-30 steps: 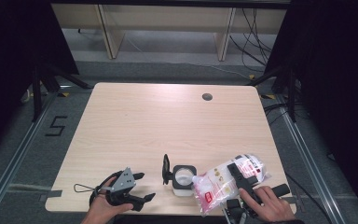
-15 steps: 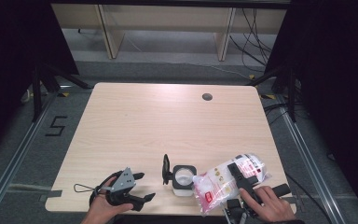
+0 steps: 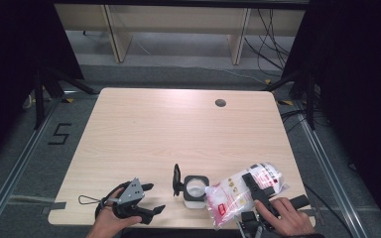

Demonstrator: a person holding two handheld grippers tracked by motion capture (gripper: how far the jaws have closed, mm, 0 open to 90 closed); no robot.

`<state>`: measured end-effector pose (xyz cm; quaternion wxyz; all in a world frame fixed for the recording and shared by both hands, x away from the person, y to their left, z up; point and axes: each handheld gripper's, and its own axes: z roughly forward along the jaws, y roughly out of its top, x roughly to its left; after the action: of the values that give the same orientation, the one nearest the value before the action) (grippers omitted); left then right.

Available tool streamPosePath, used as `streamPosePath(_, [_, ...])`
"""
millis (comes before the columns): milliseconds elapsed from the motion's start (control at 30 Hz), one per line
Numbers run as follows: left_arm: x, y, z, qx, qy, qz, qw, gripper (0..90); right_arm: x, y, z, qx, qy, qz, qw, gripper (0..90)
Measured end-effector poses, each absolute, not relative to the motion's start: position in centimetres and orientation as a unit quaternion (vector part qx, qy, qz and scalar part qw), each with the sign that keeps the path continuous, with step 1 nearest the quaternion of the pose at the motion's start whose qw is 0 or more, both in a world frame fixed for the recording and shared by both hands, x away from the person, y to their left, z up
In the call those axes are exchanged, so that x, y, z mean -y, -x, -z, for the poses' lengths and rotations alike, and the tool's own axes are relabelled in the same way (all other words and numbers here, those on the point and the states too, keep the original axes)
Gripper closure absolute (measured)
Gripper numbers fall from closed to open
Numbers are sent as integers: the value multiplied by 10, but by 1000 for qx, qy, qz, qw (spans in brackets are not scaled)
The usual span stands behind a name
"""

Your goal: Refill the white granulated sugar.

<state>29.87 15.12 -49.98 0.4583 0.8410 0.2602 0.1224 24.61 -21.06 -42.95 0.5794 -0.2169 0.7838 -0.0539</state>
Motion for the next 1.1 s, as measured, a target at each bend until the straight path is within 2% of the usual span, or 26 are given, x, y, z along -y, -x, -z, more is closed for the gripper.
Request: streamPosePath(1100, [-150,-298,500,-265,-838,-111,464,198,210,-244,430,-785,210,52,581,436])
